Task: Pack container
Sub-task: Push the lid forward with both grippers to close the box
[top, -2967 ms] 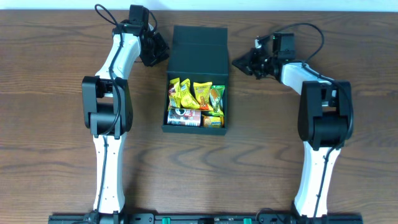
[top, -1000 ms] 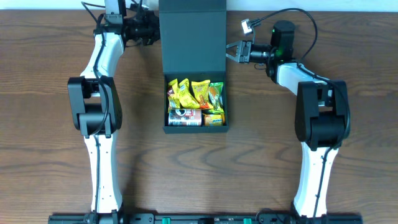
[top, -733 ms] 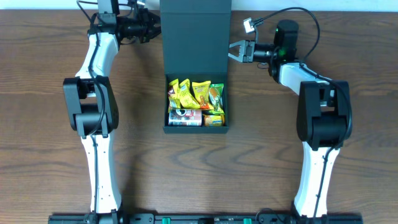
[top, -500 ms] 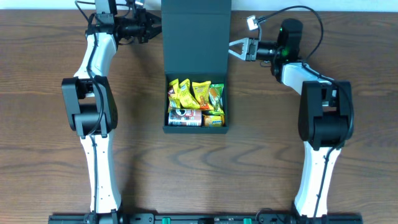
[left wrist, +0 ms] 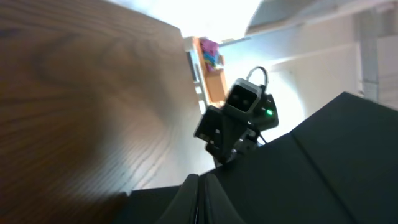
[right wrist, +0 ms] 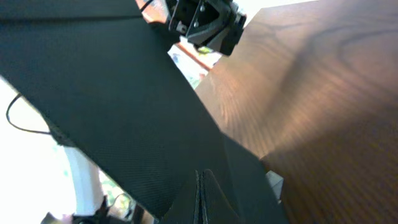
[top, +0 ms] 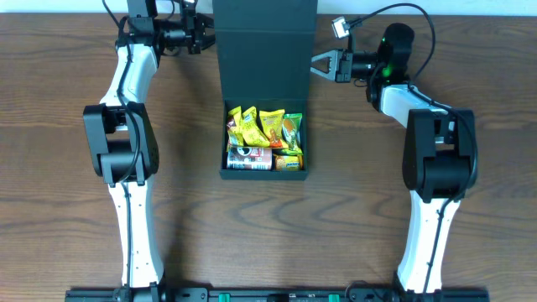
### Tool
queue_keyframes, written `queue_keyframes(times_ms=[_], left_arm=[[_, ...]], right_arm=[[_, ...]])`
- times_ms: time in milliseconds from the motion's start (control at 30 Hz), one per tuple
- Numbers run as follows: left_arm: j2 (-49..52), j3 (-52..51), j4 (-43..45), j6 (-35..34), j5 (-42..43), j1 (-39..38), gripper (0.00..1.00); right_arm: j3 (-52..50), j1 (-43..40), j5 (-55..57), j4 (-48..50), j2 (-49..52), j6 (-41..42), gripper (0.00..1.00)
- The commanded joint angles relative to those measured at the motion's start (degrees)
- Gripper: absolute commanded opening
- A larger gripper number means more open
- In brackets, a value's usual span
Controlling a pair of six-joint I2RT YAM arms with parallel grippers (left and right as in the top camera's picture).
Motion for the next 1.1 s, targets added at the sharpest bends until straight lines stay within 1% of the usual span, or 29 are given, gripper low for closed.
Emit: queue_keyframes(times_ms=[0, 100, 267, 367, 500, 667, 767, 1067], left_arm=[[1.01, 0.13, 0.55, -0.04, 3.54, 0.04, 0.09], [1.01, 0.13, 0.59, -0.04, 3.52, 0.00, 0.13], [1.01, 0.13, 0.57, -0.09, 3.54, -0.13, 0.14], [1.01, 0.13, 0.59, -1.90, 3.54, -0.61, 0.12], [1.01, 0.15, 0.59, -4.83, 3.54, -1.44, 0.06], [1.01, 0.15, 0.59, -9.92, 3.54, -2.84, 0.06], [0.90, 0.15, 0.59, -12.26, 3.54, -3.26, 0.06], [0.24, 0.15, 0.61, -12.26, 3.54, -3.34, 0.06]], right_arm=[[0.72, -0.09, -3.80, 0.22, 0.50, 1.81, 0.02], [0.72, -0.09, -3.78, 0.39, 0.50, 1.84, 0.02], [0.72, -0.09, -3.78, 0.39, 0.50, 2.54, 0.02], [0.72, 0.02, -3.80, 0.96, 0.50, 4.48, 0.02], [0.72, 0.33, -3.78, 6.47, 0.50, 11.91, 0.01], [0.72, 0.39, -3.78, 18.21, 0.50, 26.03, 0.02], [0.72, 0.39, -3.78, 23.15, 0.50, 32.52, 0.02], [0.72, 0.68, -3.78, 31.10, 0.50, 42.07, 0.02]])
